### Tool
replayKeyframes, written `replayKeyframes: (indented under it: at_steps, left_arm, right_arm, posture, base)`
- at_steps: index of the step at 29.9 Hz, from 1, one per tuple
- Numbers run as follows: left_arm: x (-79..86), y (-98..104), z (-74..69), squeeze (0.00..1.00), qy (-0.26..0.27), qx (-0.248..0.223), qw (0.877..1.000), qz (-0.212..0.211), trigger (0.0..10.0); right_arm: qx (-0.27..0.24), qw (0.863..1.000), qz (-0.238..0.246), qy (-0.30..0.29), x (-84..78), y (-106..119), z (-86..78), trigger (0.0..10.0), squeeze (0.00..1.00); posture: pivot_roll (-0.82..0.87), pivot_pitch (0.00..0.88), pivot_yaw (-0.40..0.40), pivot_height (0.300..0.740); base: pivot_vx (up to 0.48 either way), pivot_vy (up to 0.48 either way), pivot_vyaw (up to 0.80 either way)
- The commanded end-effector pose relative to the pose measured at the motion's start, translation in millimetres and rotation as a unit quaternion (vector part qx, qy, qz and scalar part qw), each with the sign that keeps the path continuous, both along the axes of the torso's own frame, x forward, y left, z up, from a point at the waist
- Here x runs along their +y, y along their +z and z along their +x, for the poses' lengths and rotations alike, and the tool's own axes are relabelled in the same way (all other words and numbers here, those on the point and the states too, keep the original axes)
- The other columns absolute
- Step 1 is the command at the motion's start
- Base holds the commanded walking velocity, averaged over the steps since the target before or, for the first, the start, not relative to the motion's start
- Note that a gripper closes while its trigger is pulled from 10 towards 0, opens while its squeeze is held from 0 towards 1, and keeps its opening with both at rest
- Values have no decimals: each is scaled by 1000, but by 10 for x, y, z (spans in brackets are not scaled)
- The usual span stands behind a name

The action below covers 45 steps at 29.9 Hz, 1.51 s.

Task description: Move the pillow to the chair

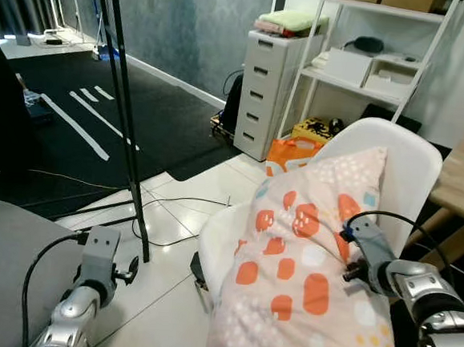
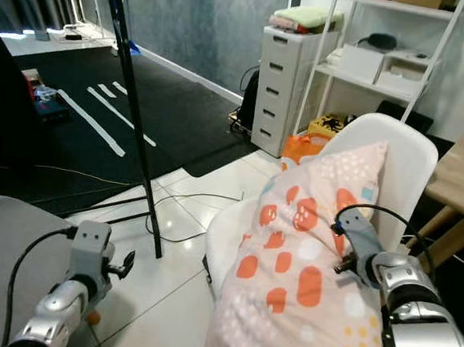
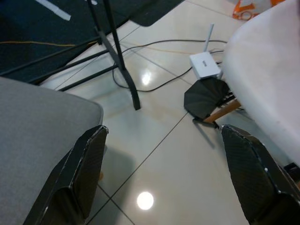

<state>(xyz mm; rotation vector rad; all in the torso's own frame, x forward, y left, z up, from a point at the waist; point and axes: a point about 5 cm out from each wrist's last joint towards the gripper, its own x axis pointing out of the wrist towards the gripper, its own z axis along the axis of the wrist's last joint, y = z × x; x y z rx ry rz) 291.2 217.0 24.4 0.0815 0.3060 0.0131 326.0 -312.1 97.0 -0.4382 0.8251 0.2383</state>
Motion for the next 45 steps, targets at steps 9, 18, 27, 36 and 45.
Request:
replayKeyframes:
  at_steps: [9, 18, 27, 36, 45]
  left_arm:
    - [50, 45, 0, 0, -7, -3, 1000, 9, 10000]
    - [107, 48, -43, 0, -15, 3, 1000, 20, 10000]
    - [170, 87, -85, 0, -34, 10, 999, 35, 10000]
    - [240, 117, -120, 0, -42, 14, 998, 44, 10000]
    - [259, 142, -146, 0, -53, 18, 997, 48, 10000]
  right_arm:
    - [80, 987, -136, -37, -525, -62, -369, 10000, 0]
    - [3, 948, -286, -141, -999, 159, -564, 10000, 0]
    - [-139, 924, -307, -180, -1014, 396, -417, 10000, 0]
    - [-176, 961, -116, -176, -574, 241, -135, 10000, 0]
    - [-157, 984, 36, -79, 10, 45, 83, 10000, 0]
  posture:
    - [-155, 25, -17, 611]
    - [-135, 53, 8, 611]
    - [-106, 92, 55, 611]
    - [-86, 106, 80, 611]
    - [-80, 118, 91, 611]
  base:
    - [0, 0, 0]
    - [0, 0, 0]
    - [0, 0, 0]
    - [0, 0, 0]
    - [0, 0, 0]
